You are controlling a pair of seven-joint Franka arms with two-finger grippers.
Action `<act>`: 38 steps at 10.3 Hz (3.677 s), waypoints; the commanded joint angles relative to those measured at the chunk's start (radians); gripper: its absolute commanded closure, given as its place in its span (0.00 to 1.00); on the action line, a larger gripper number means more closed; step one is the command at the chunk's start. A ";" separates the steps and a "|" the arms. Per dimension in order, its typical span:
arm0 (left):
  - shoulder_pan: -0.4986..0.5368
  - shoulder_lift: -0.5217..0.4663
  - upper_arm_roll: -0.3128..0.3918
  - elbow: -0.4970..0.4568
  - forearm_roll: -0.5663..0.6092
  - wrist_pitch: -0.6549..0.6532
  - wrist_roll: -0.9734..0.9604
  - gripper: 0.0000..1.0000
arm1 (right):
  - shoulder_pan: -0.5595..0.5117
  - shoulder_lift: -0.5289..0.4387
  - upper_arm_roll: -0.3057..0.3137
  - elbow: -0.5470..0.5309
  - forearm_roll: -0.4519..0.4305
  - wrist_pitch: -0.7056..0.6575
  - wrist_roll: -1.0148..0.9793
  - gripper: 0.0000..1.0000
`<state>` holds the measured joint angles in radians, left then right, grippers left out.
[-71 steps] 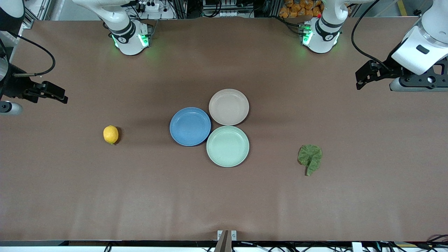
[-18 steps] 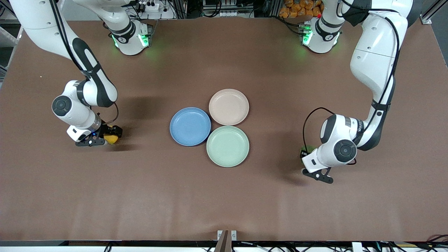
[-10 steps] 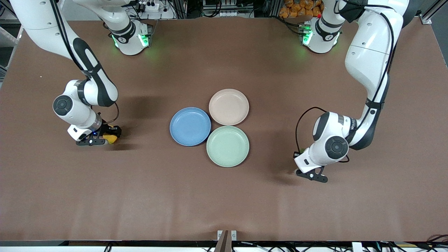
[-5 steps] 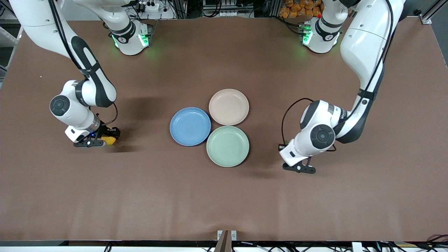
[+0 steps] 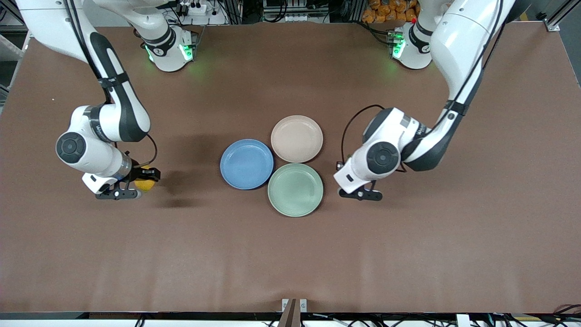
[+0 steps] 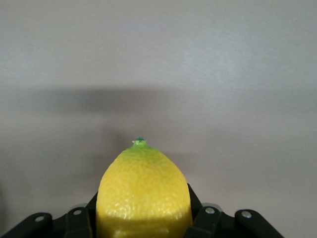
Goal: Place lemon and lettuce in plates
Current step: 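Carry the lemon over the blue plate while the left gripper carries lettuce, then release the lettuce onto the beige plate and withdraw the left gripper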
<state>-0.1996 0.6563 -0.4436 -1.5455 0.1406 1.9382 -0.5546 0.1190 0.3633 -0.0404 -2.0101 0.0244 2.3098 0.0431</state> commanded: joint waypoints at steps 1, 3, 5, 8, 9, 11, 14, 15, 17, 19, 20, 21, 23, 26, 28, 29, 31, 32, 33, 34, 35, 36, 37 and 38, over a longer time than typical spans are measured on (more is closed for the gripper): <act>-0.090 0.000 -0.004 -0.011 0.010 -0.010 -0.138 1.00 | 0.062 0.003 -0.003 0.037 0.014 -0.020 0.070 1.00; -0.154 0.016 -0.003 -0.008 0.010 -0.010 -0.214 1.00 | 0.117 0.006 -0.001 0.056 0.017 -0.013 0.122 1.00; -0.208 0.025 -0.004 -0.008 0.010 -0.012 -0.277 1.00 | 0.184 0.009 -0.001 0.073 0.015 -0.017 0.190 1.00; -0.291 0.063 -0.001 -0.002 0.010 -0.010 -0.323 1.00 | 0.264 0.011 -0.001 0.083 0.015 -0.006 0.296 1.00; -0.302 0.072 0.000 -0.002 0.010 -0.010 -0.330 1.00 | 0.284 0.012 -0.001 0.088 0.015 -0.007 0.316 1.00; -0.342 0.097 0.006 -0.001 0.026 -0.008 -0.329 0.01 | 0.336 0.012 -0.001 0.088 0.015 -0.009 0.365 1.00; -0.354 0.091 0.031 0.005 0.028 -0.007 -0.329 0.00 | 0.409 0.017 -0.001 0.090 0.015 -0.001 0.425 1.00; -0.350 0.085 0.032 0.007 0.028 -0.007 -0.329 0.00 | 0.431 0.025 -0.001 0.088 0.015 0.025 0.446 1.00; -0.325 0.057 0.042 0.008 0.054 -0.008 -0.326 0.00 | 0.471 0.060 -0.001 0.088 0.015 0.074 0.483 1.00; -0.301 0.043 0.066 0.033 0.062 -0.007 -0.323 0.00 | 0.505 0.095 -0.003 0.085 0.014 0.120 0.512 1.00; -0.288 0.043 0.084 0.042 0.063 -0.007 -0.318 0.00 | 0.511 0.106 -0.003 0.087 0.014 0.125 0.512 1.00; -0.276 0.040 0.107 0.044 0.077 -0.007 -0.302 0.00 | 0.528 0.120 -0.003 0.087 0.014 0.134 0.520 1.00; -0.215 0.033 0.117 0.057 0.089 -0.007 -0.225 0.00 | 0.539 0.134 -0.003 0.083 0.012 0.140 0.531 1.00; -0.115 0.020 0.117 0.068 0.111 0.001 -0.157 0.00 | 0.542 0.172 -0.003 0.083 0.012 0.183 0.531 1.00; -0.057 0.020 0.118 0.105 0.117 0.005 -0.124 0.00 | 0.547 0.196 -0.004 0.085 0.006 0.195 0.531 1.00; -0.026 0.019 0.120 0.119 0.132 0.016 -0.108 0.00 | 0.545 0.197 -0.004 0.085 0.003 0.194 0.531 1.00; 0.046 0.017 0.118 0.128 0.151 0.034 0.005 0.00 | 0.545 0.198 -0.004 0.085 0.002 0.194 0.531 1.00; 0.075 0.011 0.118 0.128 0.152 0.036 0.048 0.00 | 0.544 0.198 -0.004 0.085 0.000 0.192 0.531 0.91; 0.104 0.006 0.118 0.128 0.152 0.036 0.089 0.00 | 0.541 0.198 -0.004 0.085 -0.001 0.189 0.517 0.38; 0.138 0.005 0.118 0.125 0.152 0.036 0.123 0.00 | 0.541 0.200 -0.006 0.085 -0.018 0.189 0.515 0.00; 0.155 0.005 0.118 0.125 0.157 0.036 0.133 0.00 | 0.539 0.198 -0.006 0.085 -0.023 0.186 0.518 0.00; 0.173 -0.004 0.117 0.119 0.159 0.035 0.133 0.00 | 0.536 0.197 -0.004 0.087 -0.023 0.181 0.517 0.00; 0.178 -0.010 0.118 0.104 0.154 0.030 0.137 0.00 | 0.534 0.197 -0.006 0.088 -0.023 0.180 0.517 0.00; 0.174 -0.020 0.120 0.085 0.149 0.021 0.145 0.00 | 0.534 0.197 -0.006 0.088 -0.023 0.180 0.515 0.00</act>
<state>-0.0243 0.6759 -0.3186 -1.4115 0.2700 1.9674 -0.4213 0.6521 0.5591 -0.0418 -1.9335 0.0168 2.5008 0.5578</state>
